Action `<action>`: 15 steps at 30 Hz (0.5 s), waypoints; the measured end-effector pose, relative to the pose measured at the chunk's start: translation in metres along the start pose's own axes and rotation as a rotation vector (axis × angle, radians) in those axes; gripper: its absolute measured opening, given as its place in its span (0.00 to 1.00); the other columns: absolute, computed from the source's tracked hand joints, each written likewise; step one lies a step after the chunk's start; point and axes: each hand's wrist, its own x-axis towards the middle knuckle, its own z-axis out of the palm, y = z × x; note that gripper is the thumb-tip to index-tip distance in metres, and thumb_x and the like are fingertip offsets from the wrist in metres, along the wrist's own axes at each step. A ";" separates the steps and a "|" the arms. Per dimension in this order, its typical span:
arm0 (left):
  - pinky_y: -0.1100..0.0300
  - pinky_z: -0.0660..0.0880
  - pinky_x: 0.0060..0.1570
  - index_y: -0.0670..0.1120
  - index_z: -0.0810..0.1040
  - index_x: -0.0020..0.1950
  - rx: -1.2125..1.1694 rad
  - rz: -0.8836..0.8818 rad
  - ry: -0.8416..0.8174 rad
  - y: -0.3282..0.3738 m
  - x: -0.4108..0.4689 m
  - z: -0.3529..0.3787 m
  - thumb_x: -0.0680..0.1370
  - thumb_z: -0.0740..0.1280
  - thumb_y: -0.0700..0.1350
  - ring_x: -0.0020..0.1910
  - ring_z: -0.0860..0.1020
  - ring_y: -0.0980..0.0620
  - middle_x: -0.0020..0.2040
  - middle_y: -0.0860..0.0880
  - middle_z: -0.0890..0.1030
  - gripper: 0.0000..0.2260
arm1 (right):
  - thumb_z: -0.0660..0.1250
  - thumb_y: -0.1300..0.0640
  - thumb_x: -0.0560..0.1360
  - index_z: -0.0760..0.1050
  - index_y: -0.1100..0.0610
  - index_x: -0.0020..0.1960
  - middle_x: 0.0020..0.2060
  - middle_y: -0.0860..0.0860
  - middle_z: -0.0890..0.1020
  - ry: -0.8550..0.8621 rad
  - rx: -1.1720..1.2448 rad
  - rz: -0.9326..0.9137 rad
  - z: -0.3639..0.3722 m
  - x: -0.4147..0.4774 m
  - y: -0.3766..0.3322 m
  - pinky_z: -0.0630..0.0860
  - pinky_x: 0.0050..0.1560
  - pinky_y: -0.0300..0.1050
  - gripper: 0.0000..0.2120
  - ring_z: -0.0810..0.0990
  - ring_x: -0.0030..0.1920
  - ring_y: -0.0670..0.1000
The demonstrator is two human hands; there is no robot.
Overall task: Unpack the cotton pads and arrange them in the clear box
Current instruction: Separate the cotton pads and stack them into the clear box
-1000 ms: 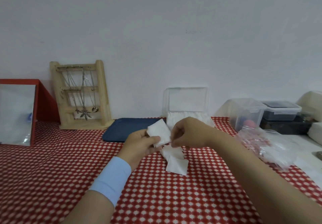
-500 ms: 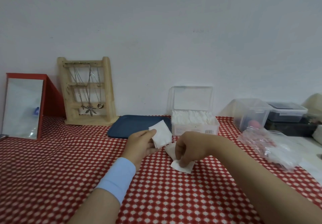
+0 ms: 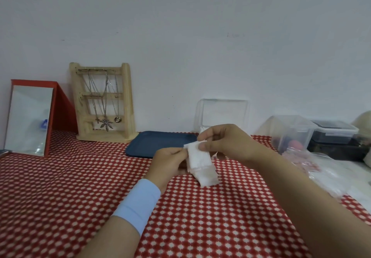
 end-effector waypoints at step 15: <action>0.54 0.83 0.51 0.41 0.84 0.58 0.043 -0.022 -0.156 0.005 -0.003 -0.004 0.77 0.73 0.44 0.51 0.87 0.48 0.51 0.45 0.88 0.11 | 0.78 0.57 0.71 0.81 0.47 0.49 0.42 0.43 0.83 0.275 -0.320 -0.174 0.023 0.012 0.014 0.76 0.34 0.30 0.10 0.81 0.33 0.40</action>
